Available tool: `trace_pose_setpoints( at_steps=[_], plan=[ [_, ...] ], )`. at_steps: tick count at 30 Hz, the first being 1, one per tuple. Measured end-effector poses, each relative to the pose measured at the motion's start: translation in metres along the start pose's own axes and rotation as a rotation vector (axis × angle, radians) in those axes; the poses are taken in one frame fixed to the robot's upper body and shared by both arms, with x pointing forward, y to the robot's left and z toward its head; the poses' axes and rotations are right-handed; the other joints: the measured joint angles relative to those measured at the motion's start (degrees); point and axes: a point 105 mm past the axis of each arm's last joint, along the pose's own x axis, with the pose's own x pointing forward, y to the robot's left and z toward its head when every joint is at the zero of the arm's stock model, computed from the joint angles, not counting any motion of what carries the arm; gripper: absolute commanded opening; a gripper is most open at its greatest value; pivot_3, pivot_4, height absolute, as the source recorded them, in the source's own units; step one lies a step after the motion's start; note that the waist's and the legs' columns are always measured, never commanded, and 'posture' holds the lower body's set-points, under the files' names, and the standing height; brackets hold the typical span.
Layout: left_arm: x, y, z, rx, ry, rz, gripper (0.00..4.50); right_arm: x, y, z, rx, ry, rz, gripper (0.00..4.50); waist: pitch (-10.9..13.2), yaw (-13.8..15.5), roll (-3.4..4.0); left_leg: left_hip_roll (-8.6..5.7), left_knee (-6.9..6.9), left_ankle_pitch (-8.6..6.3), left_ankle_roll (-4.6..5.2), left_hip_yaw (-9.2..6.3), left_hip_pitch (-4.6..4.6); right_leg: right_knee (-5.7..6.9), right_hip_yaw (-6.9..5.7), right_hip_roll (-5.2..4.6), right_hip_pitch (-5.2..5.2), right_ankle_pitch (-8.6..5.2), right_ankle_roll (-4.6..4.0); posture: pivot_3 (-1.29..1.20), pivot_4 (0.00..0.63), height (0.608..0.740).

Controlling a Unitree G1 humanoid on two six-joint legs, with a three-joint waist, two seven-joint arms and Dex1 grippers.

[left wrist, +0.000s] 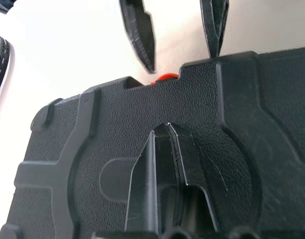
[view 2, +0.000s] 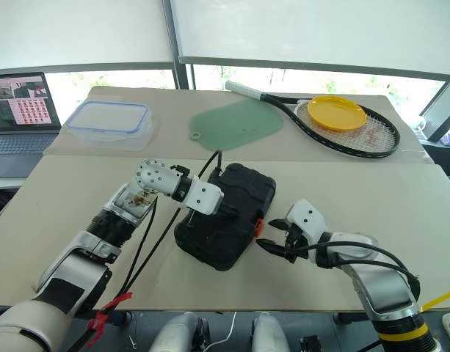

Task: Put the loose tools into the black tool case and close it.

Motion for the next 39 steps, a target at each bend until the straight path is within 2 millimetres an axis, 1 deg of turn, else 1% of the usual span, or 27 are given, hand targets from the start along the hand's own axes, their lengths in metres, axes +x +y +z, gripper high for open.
trace_pose_setpoints(
  at_steps=[3,6,10,12,13,14,16,17,23,30,37,39],
  plan=[
    [-0.001,0.000,0.000,0.003,0.001,-0.002,0.00,0.002,-0.004,-0.001,0.001,-0.006,-0.011,3.13,0.0,0.0,0.00,-0.01,-0.02,0.00,0.00,0.00,-0.01,-0.05,0.01,0.00,0.01,0.07,0.12,0.00,0.150,0.738],
    [-0.001,-0.001,0.000,0.003,0.004,-0.003,0.00,0.004,-0.008,0.001,-0.003,-0.020,-0.014,3.13,0.0,-0.1,0.00,0.00,-0.04,0.00,0.00,0.00,0.00,-0.07,0.00,0.00,0.02,0.20,0.33,0.00,0.150,0.738],
    [-0.004,-0.002,-0.001,0.008,0.015,-0.002,0.00,0.009,-0.014,0.001,-0.001,-0.030,-0.014,3.13,0.0,-0.2,0.00,0.01,-0.06,0.00,0.00,0.00,0.01,-0.08,0.00,0.02,0.01,0.21,0.32,0.00,0.150,0.738],
    [-0.005,-0.003,-0.001,0.009,0.016,-0.002,0.00,0.012,-0.015,0.001,-0.013,-0.029,-0.006,2.62,0.0,-0.3,0.00,0.01,-0.08,0.00,0.00,0.00,0.01,-0.09,-0.02,0.02,0.01,0.21,0.33,0.00,0.150,0.738],
    [-0.005,-0.003,-0.001,0.009,0.016,-0.002,0.00,0.013,-0.014,0.001,-0.015,-0.031,0.004,2.46,0.0,-0.3,0.00,0.01,-0.08,0.00,0.00,0.00,0.02,-0.09,-0.02,0.03,0.02,0.21,0.33,0.00,0.150,0.738],
    [-0.005,-0.003,-0.002,0.009,0.017,-0.002,0.00,0.014,-0.013,0.001,-0.016,-0.035,0.016,2.02,0.0,-0.3,0.00,0.02,-0.08,0.00,0.00,0.00,0.02,-0.08,-0.02,0.03,0.02,0.22,0.33,0.00,0.150,0.738],
    [-0.005,-0.003,-0.002,0.008,0.018,0.000,0.00,0.015,-0.010,0.001,-0.015,-0.039,0.032,1.40,0.0,-0.4,0.00,0.02,-0.08,0.00,0.00,0.00,0.02,-0.08,-0.01,0.03,0.02,0.23,0.33,0.00,0.150,0.738],
    [-0.005,-0.003,-0.002,0.007,0.019,0.001,0.00,0.015,-0.010,0.002,-0.017,-0.041,0.033,1.22,0.0,-0.4,0.00,0.02,-0.08,0.00,0.00,0.00,0.02,-0.08,-0.01,0.03,0.02,0.24,0.32,0.00,0.150,0.738],
    [-0.005,-0.003,-0.002,0.008,0.018,0.001,0.00,0.012,-0.008,0.001,-0.025,-0.039,0.035,1.22,0.0,-0.4,0.00,0.01,-0.08,0.00,0.00,0.00,0.02,-0.08,-0.02,0.01,0.02,0.24,0.33,0.00,0.150,0.738],
    [-0.004,-0.002,-0.001,0.011,0.018,-0.003,0.00,-0.001,-0.007,-0.001,-0.051,-0.033,0.011,1.22,0.0,-0.1,0.02,-0.01,-0.10,0.00,0.00,0.00,-0.01,-0.13,-0.01,0.00,0.02,0.24,0.36,0.00,0.150,0.738],
    [-0.003,-0.001,-0.002,0.008,0.019,-0.004,0.00,-0.002,-0.008,0.000,-0.045,-0.038,0.002,1.22,0.0,0.0,0.02,-0.01,-0.09,0.00,0.00,0.00,-0.01,-0.15,-0.01,0.00,0.02,0.24,0.36,0.00,0.150,0.738],
    [-0.003,-0.001,-0.002,0.006,0.019,-0.004,0.00,-0.001,-0.008,0.000,-0.037,-0.035,0.002,2.22,0.0,0.0,0.02,-0.01,-0.09,0.00,0.00,0.00,-0.01,-0.15,-0.01,0.00,0.03,0.25,0.36,0.00,0.150,0.738]
  ],
)
